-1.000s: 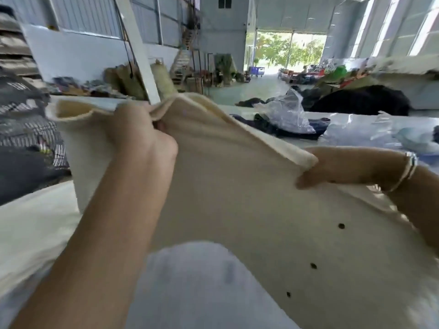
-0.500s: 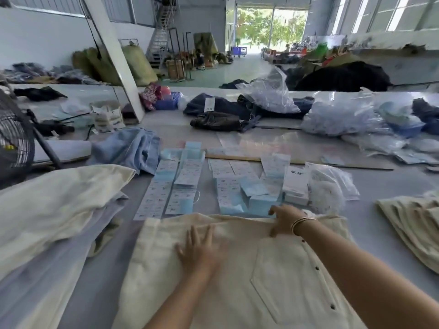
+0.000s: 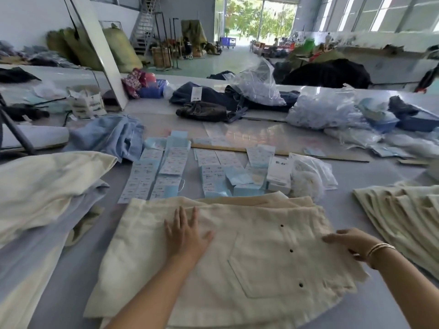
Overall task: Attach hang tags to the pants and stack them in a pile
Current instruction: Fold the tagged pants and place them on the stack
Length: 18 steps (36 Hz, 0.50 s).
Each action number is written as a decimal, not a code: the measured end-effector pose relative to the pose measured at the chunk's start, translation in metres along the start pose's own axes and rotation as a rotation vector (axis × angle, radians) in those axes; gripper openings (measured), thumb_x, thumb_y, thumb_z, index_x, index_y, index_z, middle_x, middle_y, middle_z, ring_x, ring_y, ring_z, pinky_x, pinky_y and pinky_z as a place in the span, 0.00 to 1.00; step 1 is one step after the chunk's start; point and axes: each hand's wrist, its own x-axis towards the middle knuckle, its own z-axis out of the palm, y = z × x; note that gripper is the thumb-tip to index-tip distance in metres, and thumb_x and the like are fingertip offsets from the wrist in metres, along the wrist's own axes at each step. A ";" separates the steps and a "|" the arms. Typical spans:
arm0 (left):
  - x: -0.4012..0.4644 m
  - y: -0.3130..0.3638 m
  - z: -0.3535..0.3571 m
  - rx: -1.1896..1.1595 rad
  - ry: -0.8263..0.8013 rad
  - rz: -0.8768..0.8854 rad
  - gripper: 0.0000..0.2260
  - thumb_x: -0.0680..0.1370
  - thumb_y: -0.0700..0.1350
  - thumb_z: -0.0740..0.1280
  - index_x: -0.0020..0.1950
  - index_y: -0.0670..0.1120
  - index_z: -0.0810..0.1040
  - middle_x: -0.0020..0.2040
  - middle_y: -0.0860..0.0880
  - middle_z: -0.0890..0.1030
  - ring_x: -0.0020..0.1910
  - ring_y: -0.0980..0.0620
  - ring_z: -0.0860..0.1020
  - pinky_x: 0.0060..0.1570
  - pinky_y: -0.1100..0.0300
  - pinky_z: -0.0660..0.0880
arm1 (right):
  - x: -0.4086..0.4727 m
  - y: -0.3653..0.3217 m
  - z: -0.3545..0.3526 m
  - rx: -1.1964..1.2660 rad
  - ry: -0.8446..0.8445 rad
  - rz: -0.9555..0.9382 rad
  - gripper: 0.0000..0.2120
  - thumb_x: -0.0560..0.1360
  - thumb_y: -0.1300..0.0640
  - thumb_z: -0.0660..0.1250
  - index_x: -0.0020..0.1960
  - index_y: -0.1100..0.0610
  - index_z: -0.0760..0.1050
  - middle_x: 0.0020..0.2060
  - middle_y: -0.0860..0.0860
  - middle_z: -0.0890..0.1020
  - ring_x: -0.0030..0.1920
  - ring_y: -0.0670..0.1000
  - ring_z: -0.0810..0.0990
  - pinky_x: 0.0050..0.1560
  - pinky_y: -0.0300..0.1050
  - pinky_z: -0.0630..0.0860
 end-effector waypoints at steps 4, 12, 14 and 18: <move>-0.023 0.021 -0.021 -0.253 0.125 0.427 0.24 0.78 0.45 0.58 0.75 0.50 0.66 0.72 0.41 0.68 0.70 0.45 0.66 0.69 0.55 0.62 | -0.028 -0.032 -0.008 0.027 -0.098 -0.117 0.14 0.71 0.61 0.72 0.52 0.68 0.78 0.41 0.63 0.84 0.45 0.63 0.83 0.53 0.60 0.78; -0.066 0.049 -0.038 -1.746 -0.518 0.116 0.17 0.77 0.55 0.64 0.61 0.46 0.77 0.48 0.43 0.82 0.42 0.49 0.82 0.39 0.58 0.78 | -0.101 -0.100 0.101 -0.040 -0.065 -0.612 0.08 0.68 0.55 0.74 0.45 0.55 0.78 0.38 0.52 0.83 0.40 0.50 0.81 0.44 0.44 0.78; -0.067 0.046 -0.035 -1.827 -0.583 0.058 0.21 0.76 0.56 0.60 0.60 0.44 0.79 0.52 0.43 0.83 0.49 0.48 0.82 0.47 0.56 0.78 | -0.107 -0.095 0.152 0.087 0.007 -0.699 0.06 0.69 0.55 0.74 0.43 0.53 0.78 0.31 0.46 0.80 0.31 0.40 0.76 0.36 0.37 0.72; -0.066 0.040 -0.029 -1.736 -0.409 -0.005 0.20 0.75 0.52 0.63 0.58 0.39 0.79 0.56 0.39 0.82 0.60 0.41 0.78 0.62 0.52 0.74 | -0.096 -0.076 0.212 0.354 -0.065 -0.663 0.17 0.73 0.60 0.68 0.62 0.55 0.77 0.46 0.46 0.84 0.47 0.42 0.79 0.55 0.42 0.76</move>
